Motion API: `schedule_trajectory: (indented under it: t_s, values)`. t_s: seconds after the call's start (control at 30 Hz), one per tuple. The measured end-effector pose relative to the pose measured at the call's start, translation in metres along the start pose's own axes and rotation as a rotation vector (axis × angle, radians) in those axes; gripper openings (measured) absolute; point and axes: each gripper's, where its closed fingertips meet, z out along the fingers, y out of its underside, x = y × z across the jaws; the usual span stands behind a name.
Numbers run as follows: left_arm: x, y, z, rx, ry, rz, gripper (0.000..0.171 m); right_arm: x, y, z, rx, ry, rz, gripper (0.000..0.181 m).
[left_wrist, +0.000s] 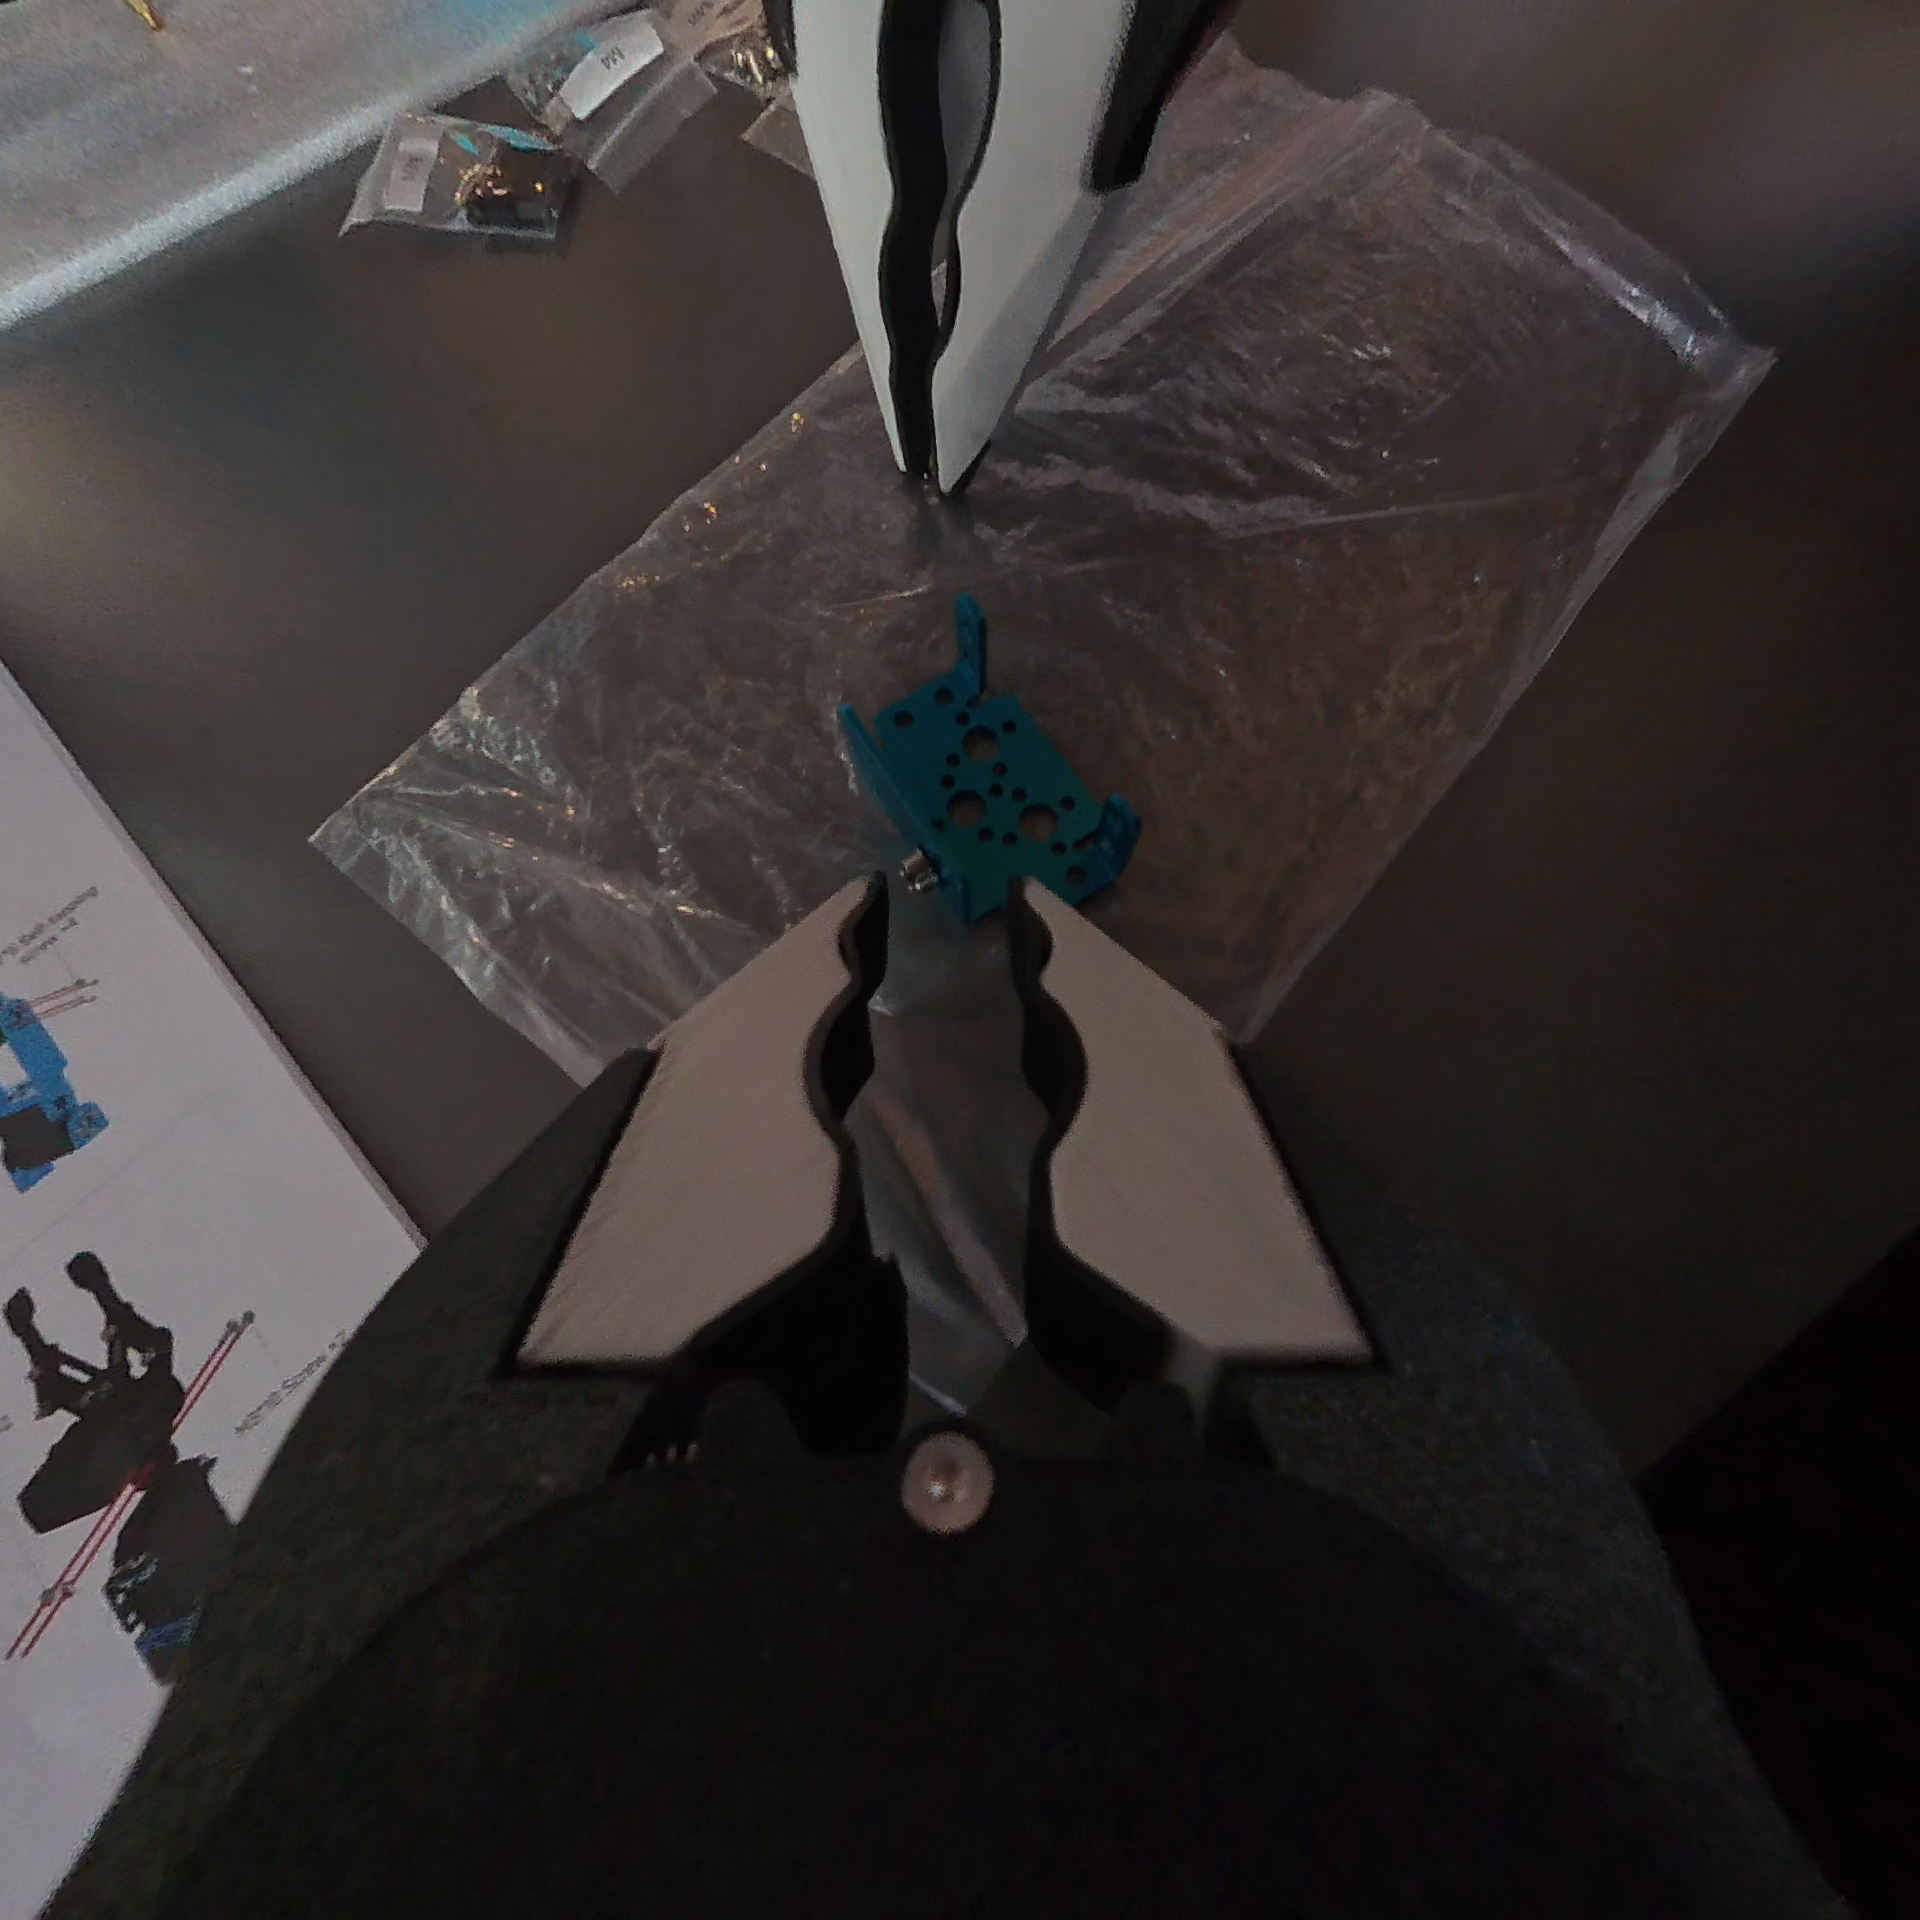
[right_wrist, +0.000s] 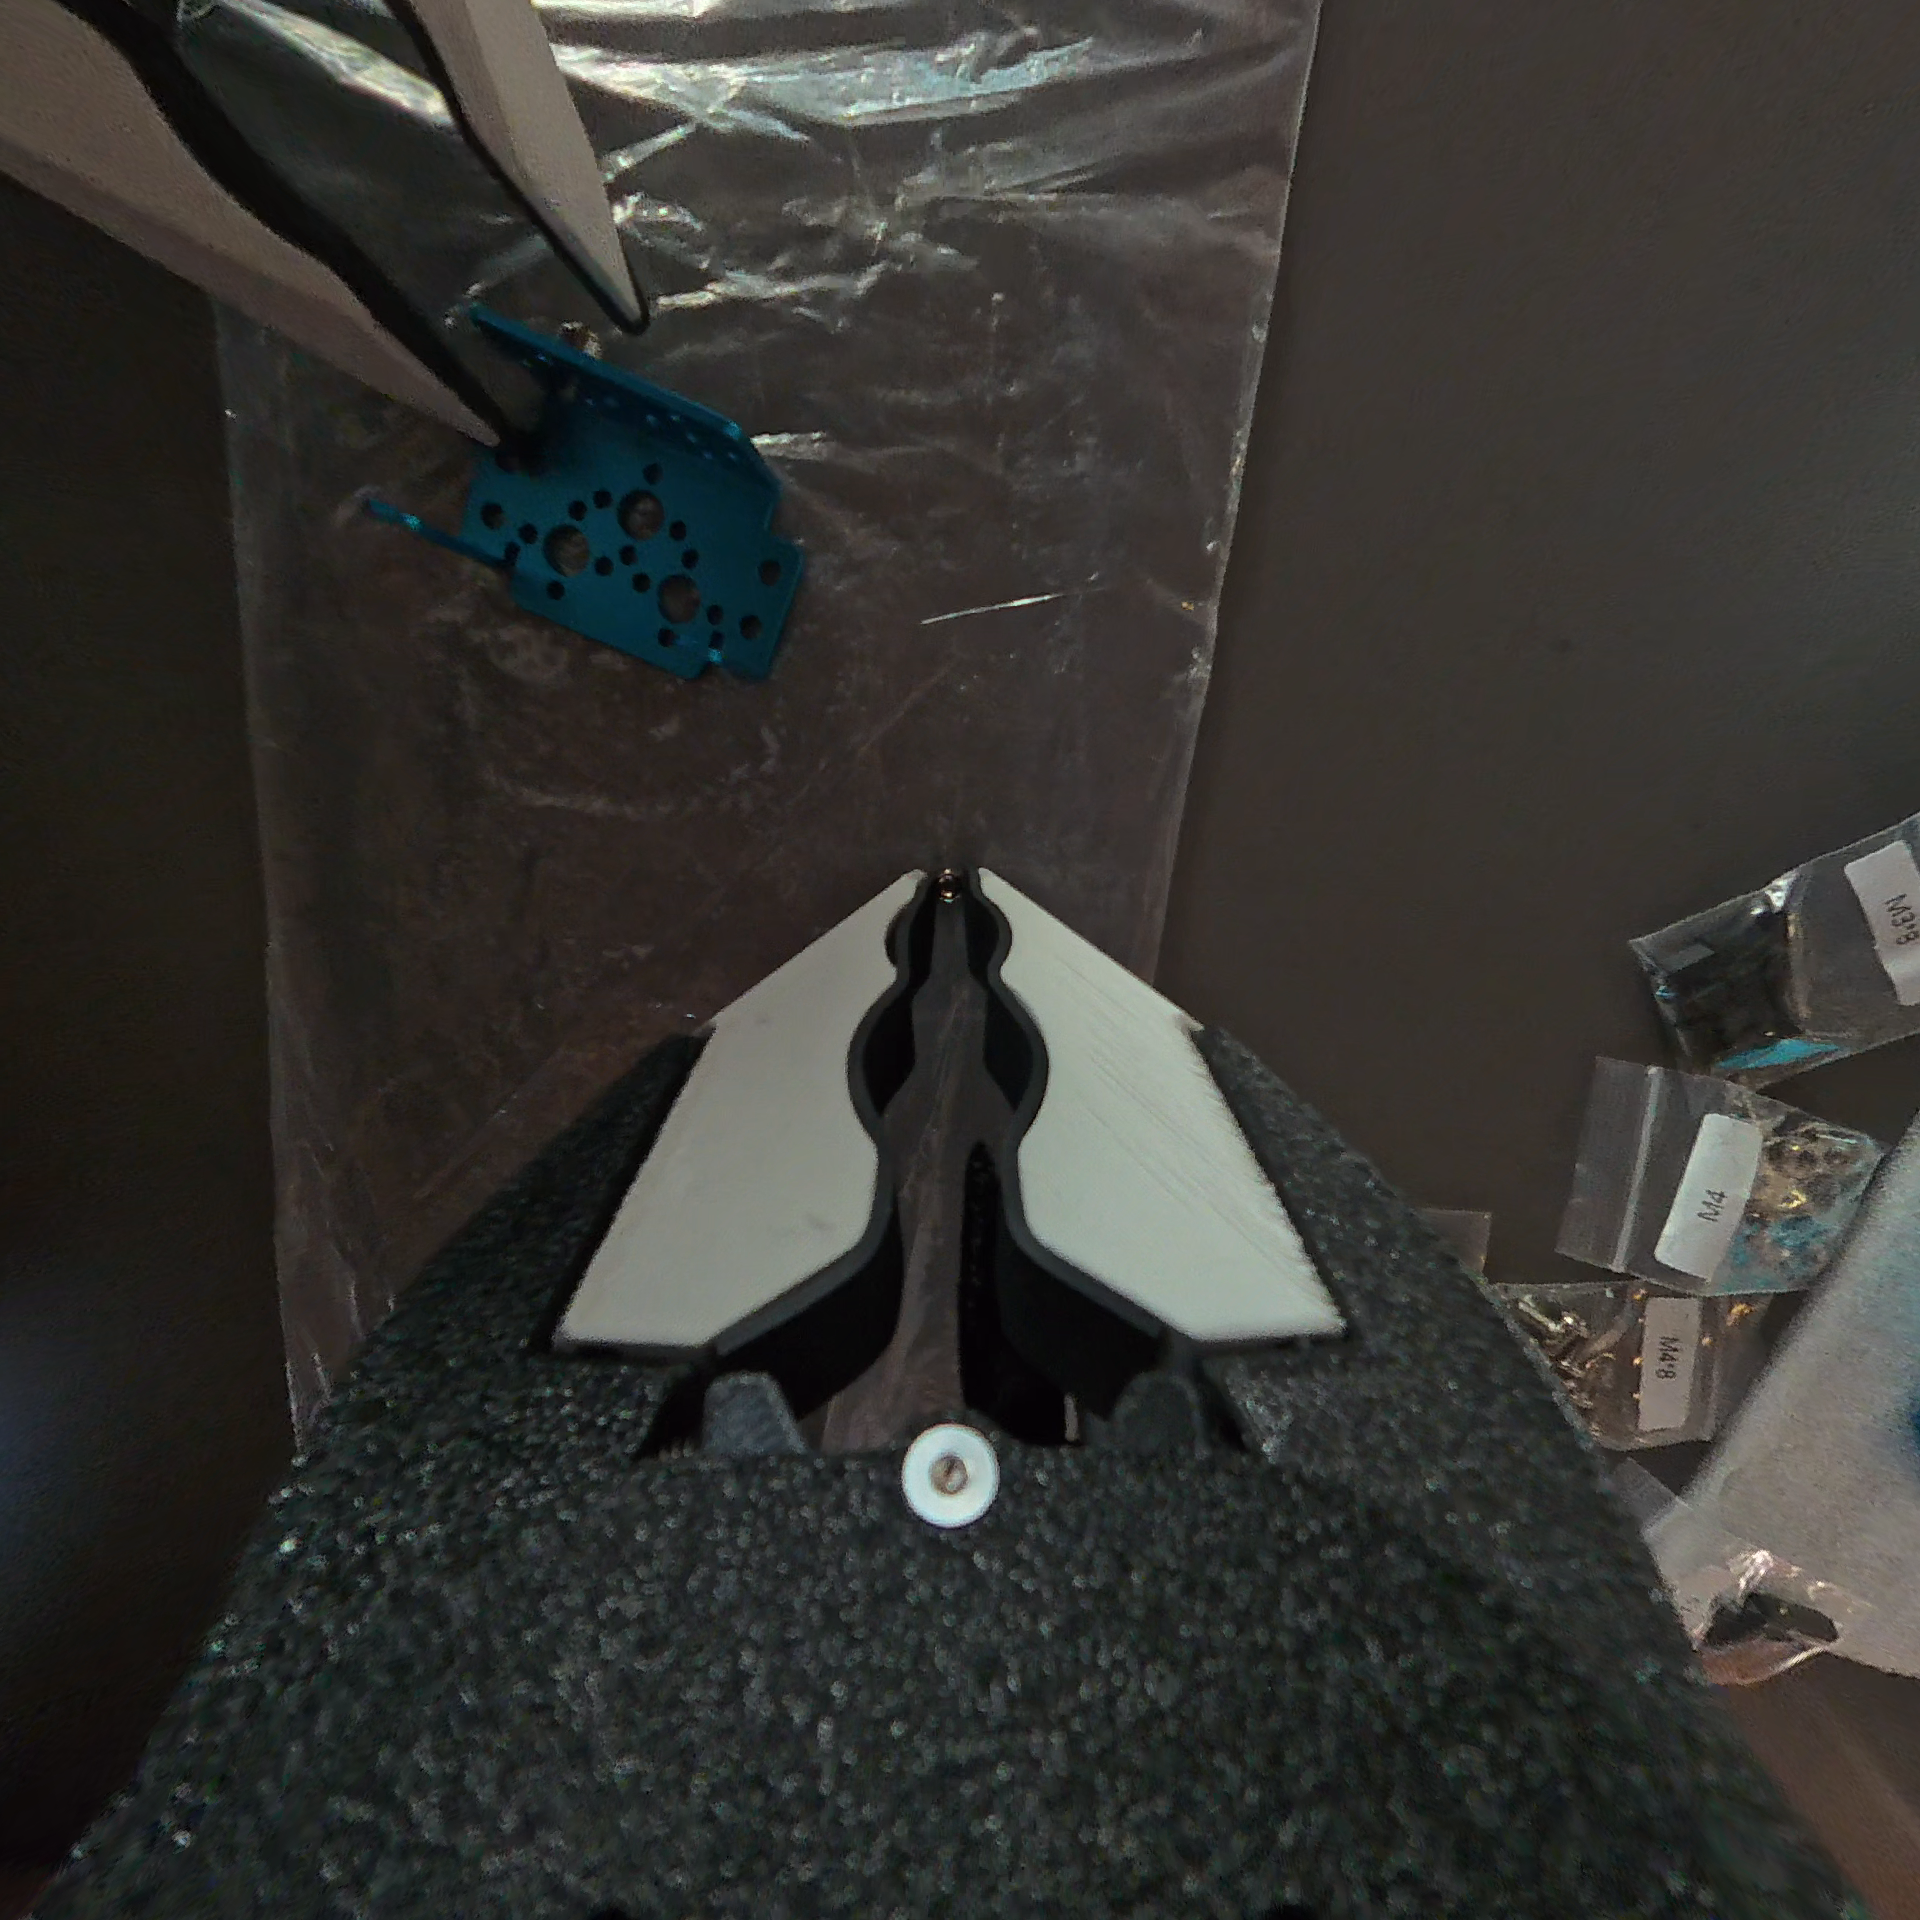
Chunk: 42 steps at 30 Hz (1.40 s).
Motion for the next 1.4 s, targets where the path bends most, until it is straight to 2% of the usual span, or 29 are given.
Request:
schedule_trajectory:
  t_s: [0.07,0.2,0.3,0.47,0.5,0.63,0.77,0.93,1.07,1.17,1.27,1.33,1.4]
  values:
    - [0.0,-0.003,0.001,0.009,-0.003,-0.008,0.013,0.0,0.0,0.0,0.013,0.018,-0.019,0.003]
    - [-0.002,-0.003,0.003,0.0,-0.015,-0.021,0.012,0.0,-0.001,-0.003,0.055,0.051,-0.04,0.003]
    - [-0.004,-0.006,0.003,0.01,-0.02,-0.043,0.01,-0.005,-0.009,-0.014,0.138,0.063,-0.059,0.003]
    - [-0.005,-0.017,-0.002,0.08,0.058,-0.172,0.006,-0.041,-0.057,-0.043,0.402,0.053,-0.185,0.004]
    - [-0.005,-0.018,-0.003,0.088,0.078,-0.205,0.006,-0.05,-0.063,-0.043,0.418,0.053,-0.219,0.005]
    - [-0.003,-0.026,-0.009,0.145,0.196,-0.351,0.006,-0.063,-0.077,-0.038,0.448,0.118,-0.293,0.004]
    - [0.001,-0.032,-0.013,0.187,0.283,-0.431,0.006,-0.063,-0.079,-0.027,0.405,0.178,-0.33,0.0]
    - [0.002,-0.032,-0.013,0.19,0.299,-0.457,0.006,-0.058,-0.079,-0.025,0.394,0.185,-0.301,0.0]
    - [-0.008,-0.025,-0.011,0.161,0.201,-0.385,0.006,-0.05,-0.08,-0.037,0.416,0.194,-0.254,0.0]
    - [-0.032,-0.024,-0.018,0.166,0.027,-0.224,0.006,-0.042,-0.078,-0.044,0.456,0.151,-0.173,0.004]
    - [-0.056,-0.022,-0.027,0.157,-0.118,-0.107,0.006,-0.035,-0.072,-0.034,0.463,0.072,-0.076,0.01]
    - [-0.074,-0.017,-0.035,0.128,-0.215,-0.054,0.006,-0.048,-0.075,-0.02,0.463,-0.032,-0.039,0.013]
    - [-0.081,-0.015,-0.041,0.129,-0.233,-0.058,0.006,-0.065,-0.078,-0.002,0.426,-0.098,-0.055,0.014]
